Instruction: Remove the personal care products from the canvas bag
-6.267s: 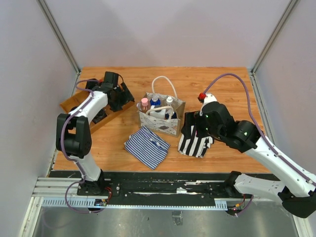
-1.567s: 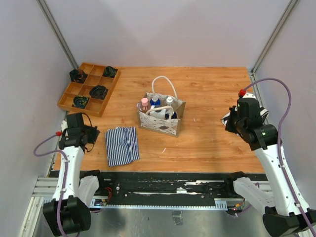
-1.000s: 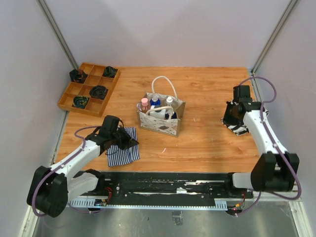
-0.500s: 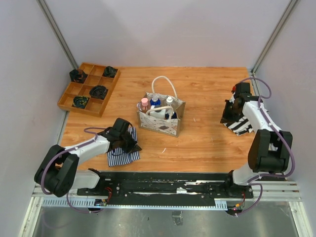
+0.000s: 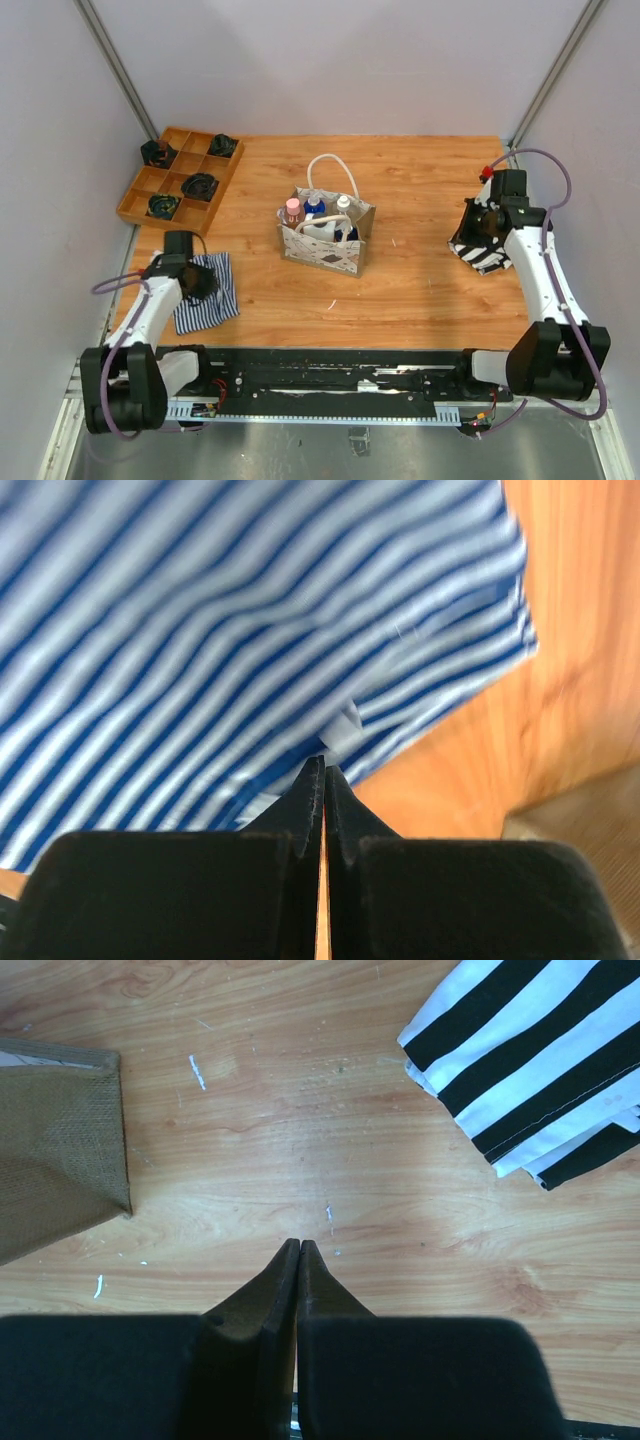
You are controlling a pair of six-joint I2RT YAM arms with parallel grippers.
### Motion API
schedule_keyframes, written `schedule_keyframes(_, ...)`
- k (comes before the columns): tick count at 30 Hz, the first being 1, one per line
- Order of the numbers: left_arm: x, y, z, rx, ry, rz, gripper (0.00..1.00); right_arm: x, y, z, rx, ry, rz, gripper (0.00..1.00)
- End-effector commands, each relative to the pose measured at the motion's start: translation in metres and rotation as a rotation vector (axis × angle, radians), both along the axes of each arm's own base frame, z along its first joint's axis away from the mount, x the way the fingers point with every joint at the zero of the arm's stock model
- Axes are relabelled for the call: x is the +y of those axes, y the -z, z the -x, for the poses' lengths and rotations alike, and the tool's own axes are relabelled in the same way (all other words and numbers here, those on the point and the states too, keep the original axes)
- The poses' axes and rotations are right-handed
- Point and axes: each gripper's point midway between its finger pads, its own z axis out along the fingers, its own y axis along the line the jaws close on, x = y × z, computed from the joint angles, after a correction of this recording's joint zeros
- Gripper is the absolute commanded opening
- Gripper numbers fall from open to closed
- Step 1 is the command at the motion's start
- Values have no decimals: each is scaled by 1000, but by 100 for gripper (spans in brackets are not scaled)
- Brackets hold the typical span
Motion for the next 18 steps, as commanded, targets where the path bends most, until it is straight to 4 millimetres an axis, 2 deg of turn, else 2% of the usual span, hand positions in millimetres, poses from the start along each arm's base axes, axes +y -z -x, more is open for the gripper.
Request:
schedule_keyframes(1,66,-2,24,30,-181,-86,1,0,-9,13,-19,-11,-2,1)
schedule_keyframes(4,96,-6,30,33,-286,-95,1,-2,-12,13,-29,-11,8,1)
schedule_keyframes(7,110,-4,33,52,-333,-74,0,-4,-7,14,-7,-5,9,1)
schedule_keyframes(8,106,-5,29,46,-313,-48,0,-5,-5,15,2,-1,9,1)
schedule_keyframes(11,78,-16,11,-55,-172,62,0,-5,-2,17,11,5,6,1)
schedule_keyframes(15,57,-52,-2,-195,-67,-4,0,-1,-1,14,-5,3,-20,1)
schedule_keyframes(18,26,-66,-4,-262,29,16,1,2,4,13,-2,5,-38,1)
